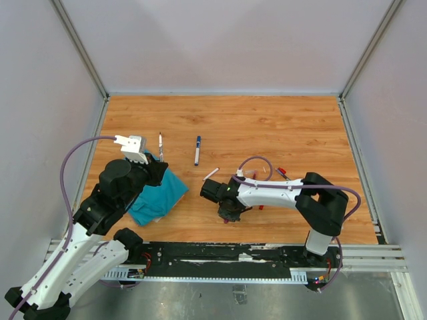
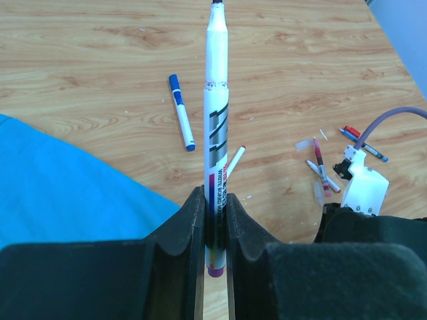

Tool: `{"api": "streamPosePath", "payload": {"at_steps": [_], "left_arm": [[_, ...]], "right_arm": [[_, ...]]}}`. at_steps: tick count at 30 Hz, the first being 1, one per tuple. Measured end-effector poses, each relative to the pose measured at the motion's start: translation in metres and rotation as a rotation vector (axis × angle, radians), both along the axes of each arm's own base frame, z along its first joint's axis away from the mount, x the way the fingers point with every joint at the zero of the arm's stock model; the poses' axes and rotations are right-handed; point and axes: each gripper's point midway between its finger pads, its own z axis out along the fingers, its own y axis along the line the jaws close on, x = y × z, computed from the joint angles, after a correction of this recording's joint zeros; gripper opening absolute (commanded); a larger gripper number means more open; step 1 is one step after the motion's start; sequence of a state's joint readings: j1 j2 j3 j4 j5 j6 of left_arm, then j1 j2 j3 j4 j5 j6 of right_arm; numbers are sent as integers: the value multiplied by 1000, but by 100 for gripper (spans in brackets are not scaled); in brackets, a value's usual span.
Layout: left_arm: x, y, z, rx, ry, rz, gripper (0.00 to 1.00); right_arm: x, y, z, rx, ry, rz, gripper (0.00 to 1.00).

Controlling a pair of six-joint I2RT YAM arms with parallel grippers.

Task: Insert the pens into the pen caps
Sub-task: Adjust the pen cap at the center of the board.

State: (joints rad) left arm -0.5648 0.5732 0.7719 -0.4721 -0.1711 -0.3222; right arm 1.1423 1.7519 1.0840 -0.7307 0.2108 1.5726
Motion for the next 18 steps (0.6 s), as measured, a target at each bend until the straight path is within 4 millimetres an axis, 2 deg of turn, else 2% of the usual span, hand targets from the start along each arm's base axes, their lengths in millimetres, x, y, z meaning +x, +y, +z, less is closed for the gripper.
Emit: {"api": "streamPosePath", "payload": {"at_steps": [7, 12, 18], "left_arm": [[1, 2, 0, 3, -1, 11, 1], [1, 3, 0, 4, -2, 16, 1], [2, 2, -2, 8, 4, 17, 0]], "right_arm": [[5, 0, 3, 9, -24, 42, 1], [15, -10, 9, -2, -93, 90, 1], [30, -13, 36, 83, -248, 215, 1]]}}
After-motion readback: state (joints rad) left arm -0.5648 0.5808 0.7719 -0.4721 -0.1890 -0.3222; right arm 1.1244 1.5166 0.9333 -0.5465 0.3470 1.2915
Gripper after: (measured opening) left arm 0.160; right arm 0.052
